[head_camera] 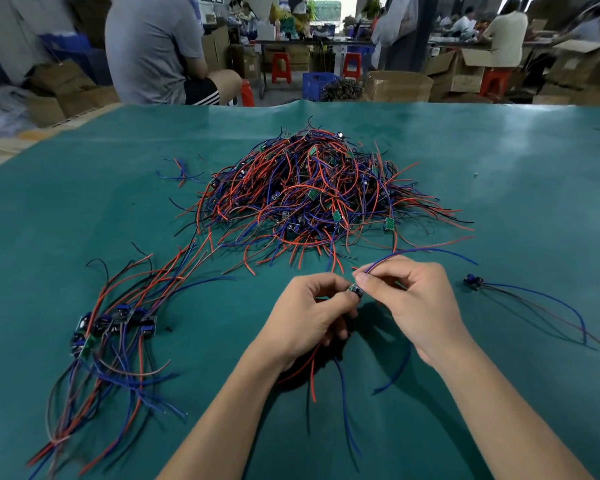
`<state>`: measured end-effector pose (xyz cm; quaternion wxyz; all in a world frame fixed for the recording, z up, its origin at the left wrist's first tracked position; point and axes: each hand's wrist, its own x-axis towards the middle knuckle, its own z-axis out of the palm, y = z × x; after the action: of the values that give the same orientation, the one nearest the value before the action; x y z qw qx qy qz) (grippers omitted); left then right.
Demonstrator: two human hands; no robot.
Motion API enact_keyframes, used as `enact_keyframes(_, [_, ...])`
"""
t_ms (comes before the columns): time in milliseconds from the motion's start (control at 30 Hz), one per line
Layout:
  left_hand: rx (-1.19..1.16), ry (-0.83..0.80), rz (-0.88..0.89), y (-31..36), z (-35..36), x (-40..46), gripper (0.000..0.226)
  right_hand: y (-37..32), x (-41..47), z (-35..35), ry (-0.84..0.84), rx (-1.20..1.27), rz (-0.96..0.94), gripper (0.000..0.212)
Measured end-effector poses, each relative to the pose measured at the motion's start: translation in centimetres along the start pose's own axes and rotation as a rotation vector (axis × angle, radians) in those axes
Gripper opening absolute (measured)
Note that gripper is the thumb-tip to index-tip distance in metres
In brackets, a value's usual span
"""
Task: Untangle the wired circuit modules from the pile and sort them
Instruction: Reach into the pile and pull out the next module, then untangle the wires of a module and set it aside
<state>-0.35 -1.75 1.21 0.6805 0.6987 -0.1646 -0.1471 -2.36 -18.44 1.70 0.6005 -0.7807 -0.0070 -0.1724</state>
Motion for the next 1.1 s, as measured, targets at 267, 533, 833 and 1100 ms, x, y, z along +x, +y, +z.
enact_keyframes(267, [0.025,0.007,0.002,0.0,0.0,-0.2,0.015,0.7,1.3,-1.7,0.220,0.036,-0.040,0.024])
enact_keyframes(533, [-0.041,0.039,-0.010,-0.2,0.0,0.1,0.007,1.0,2.2,-5.5,0.877,0.167,0.038,0.007])
enact_keyframes(833, [-0.298,0.098,0.003,-0.3,-0.1,0.3,0.021,-0.5,-0.7,1.3,0.051,-0.301,-0.067,0.021])
enact_keyframes(1100, [-0.146,0.022,-0.027,0.0,0.1,0.0,0.013,-0.6,-0.7,1.1,0.068,-0.165,-0.093,0.018])
